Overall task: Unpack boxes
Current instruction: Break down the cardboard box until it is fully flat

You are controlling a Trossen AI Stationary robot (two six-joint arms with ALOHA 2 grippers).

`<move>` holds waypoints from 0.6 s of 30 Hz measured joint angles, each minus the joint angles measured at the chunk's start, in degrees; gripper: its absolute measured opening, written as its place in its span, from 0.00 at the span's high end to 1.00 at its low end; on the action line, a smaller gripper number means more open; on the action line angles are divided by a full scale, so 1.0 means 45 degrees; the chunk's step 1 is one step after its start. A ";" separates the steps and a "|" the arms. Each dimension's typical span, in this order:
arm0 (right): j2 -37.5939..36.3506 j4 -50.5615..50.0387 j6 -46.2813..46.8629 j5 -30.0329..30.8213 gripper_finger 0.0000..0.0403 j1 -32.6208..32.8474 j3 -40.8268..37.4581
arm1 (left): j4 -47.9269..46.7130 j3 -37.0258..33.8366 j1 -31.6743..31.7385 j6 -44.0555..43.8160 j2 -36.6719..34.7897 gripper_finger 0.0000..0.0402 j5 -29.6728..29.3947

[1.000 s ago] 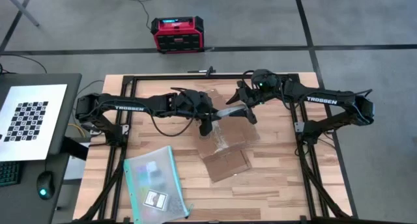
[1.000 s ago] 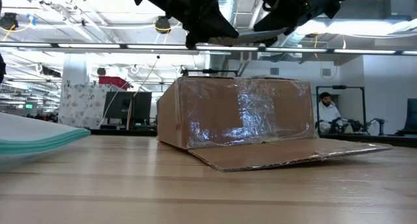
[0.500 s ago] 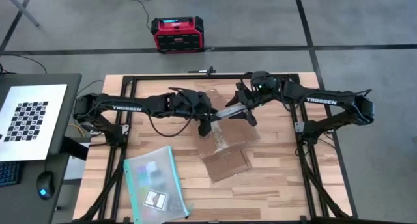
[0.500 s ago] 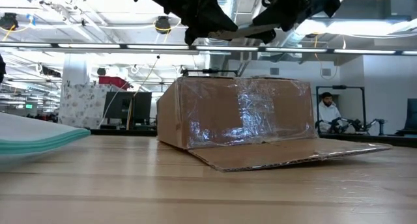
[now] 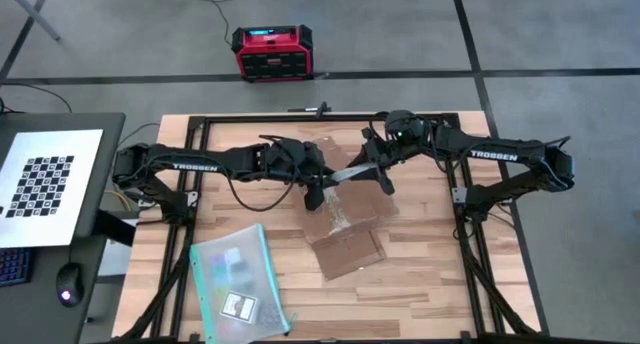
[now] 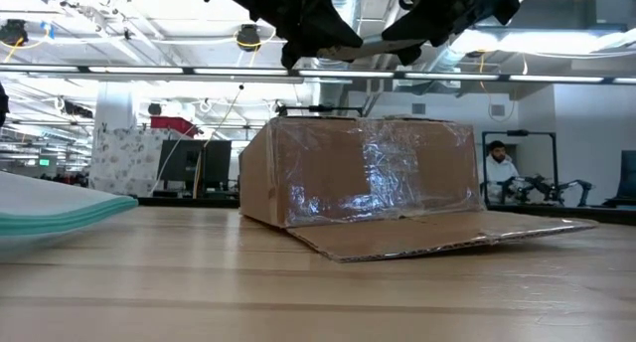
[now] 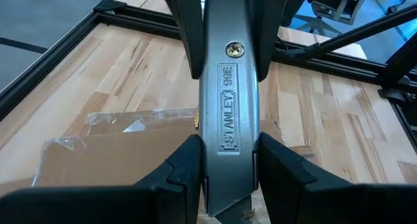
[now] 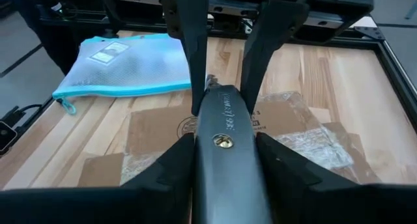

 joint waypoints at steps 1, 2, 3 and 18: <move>0.0000 -0.0006 -0.0001 -0.0003 0.70 -0.0002 0.0003 | 0.0004 0.0000 0.0000 -0.0012 0.0000 0.76 -0.0015; 0.0000 -0.0006 0.0001 -0.0002 0.70 -0.0005 0.0000 | -0.0005 0.0000 0.0000 -0.0027 0.0000 0.76 -0.0014; 0.0000 -0.0010 -0.0003 0.0002 0.70 -0.0005 0.0000 | -0.0010 0.0000 -0.0005 -0.0045 0.0000 0.76 -0.0014; -0.1628 -0.3938 0.0353 0.2704 0.70 -0.0361 0.0450 | -0.3065 0.0034 0.0375 -0.0144 -0.0267 0.38 -0.0821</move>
